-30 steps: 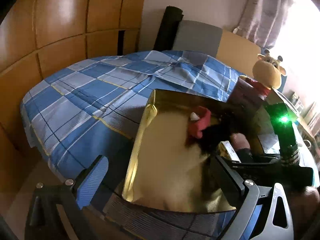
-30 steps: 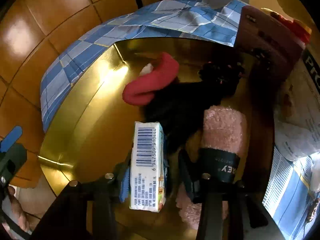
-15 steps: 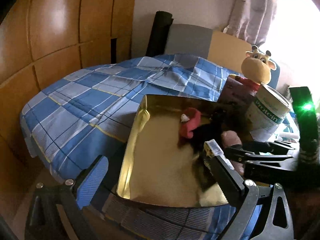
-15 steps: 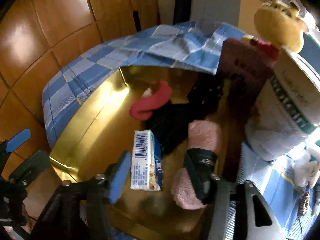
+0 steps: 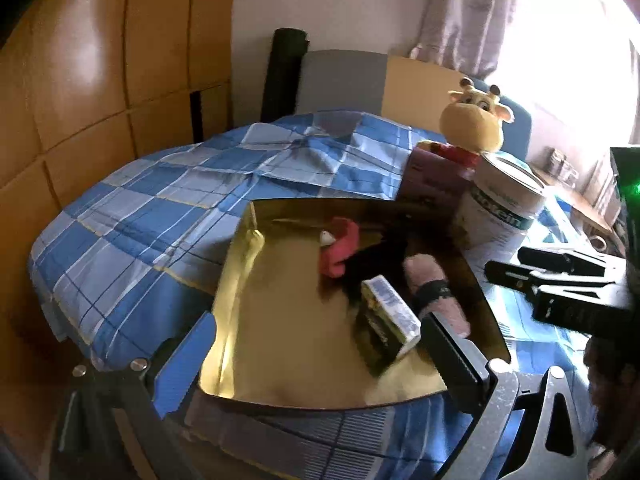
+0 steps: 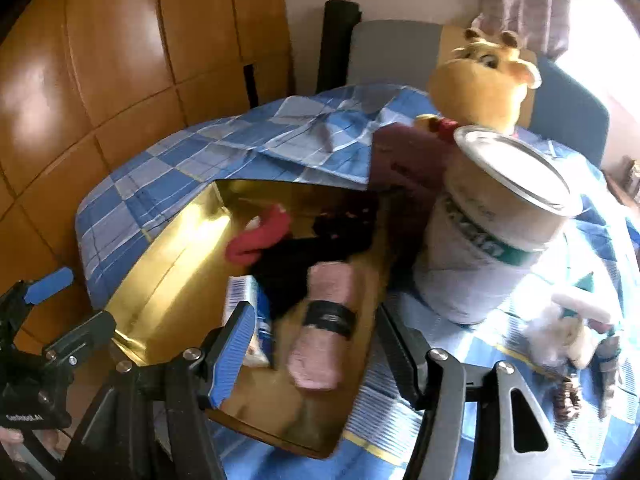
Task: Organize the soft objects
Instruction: 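Lower the tissue pack into the gold tray and open the right tool, then grasp the white foam block with the left tool while the right tool grasps the brown satin scrunchie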
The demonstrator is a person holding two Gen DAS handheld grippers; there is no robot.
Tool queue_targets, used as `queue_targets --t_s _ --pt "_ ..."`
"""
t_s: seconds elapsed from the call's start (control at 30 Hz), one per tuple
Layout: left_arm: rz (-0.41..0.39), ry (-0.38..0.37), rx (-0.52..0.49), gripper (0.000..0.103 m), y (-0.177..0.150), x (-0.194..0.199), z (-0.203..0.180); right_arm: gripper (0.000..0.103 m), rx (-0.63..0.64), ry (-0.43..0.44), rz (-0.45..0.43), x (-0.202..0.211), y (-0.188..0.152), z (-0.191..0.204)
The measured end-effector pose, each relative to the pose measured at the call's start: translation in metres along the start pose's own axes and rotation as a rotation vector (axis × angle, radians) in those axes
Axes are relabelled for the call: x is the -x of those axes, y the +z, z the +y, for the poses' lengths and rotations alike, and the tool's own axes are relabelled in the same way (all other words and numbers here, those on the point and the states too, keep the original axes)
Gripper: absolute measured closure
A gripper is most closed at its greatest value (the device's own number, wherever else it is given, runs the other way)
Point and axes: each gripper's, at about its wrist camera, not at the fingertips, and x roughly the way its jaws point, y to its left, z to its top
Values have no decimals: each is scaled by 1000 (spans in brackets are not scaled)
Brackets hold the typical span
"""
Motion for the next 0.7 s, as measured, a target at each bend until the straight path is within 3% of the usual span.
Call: queue_targets --t_s 0.23,0.5,0.7 --pt "-12 -11 -93 0 4 5 -28 40 -50 -98 -20 25 -14 -56" --pt "-25 -28 -216 0 5 10 -67 40 -147 -298 9 50 -50 -151" --pt "-27 -39 -296 0 4 11 -97 40 -294 -458 33 60 -93 -227"
